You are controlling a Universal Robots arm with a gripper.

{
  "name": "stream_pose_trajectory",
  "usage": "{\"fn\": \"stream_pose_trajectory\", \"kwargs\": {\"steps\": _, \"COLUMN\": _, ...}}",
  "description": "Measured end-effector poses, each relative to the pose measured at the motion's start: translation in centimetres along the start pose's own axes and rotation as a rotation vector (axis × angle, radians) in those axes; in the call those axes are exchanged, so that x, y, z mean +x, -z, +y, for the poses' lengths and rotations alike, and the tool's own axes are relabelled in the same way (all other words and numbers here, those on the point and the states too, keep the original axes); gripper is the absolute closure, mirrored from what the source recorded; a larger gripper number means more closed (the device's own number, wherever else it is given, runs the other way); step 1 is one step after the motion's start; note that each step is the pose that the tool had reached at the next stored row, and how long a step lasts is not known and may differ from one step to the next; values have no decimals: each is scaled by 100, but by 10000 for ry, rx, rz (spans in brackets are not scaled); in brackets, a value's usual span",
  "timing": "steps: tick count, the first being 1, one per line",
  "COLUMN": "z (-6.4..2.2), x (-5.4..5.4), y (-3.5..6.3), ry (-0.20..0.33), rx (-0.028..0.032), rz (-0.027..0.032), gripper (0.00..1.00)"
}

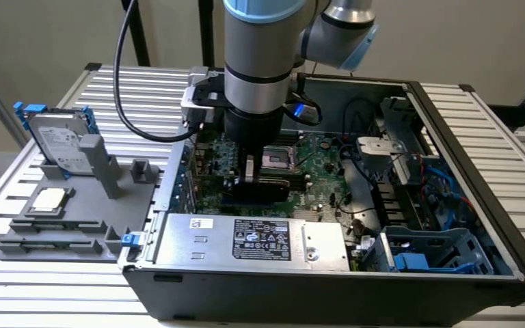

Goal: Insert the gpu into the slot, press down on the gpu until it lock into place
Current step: 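Insert the gpu into the slot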

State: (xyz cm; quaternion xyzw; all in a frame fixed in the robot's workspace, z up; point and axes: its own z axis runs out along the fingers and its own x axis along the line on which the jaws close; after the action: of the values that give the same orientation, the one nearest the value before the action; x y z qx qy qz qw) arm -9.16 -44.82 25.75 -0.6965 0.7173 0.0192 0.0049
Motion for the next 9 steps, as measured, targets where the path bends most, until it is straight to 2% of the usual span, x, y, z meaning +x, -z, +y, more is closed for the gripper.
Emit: {"fn": "stream_pose_trajectory", "kwargs": {"steps": 9, "z": 0, "x": 0, "y": 0, "ry": 0, "rx": 0, "rz": 0, "gripper": 74}}
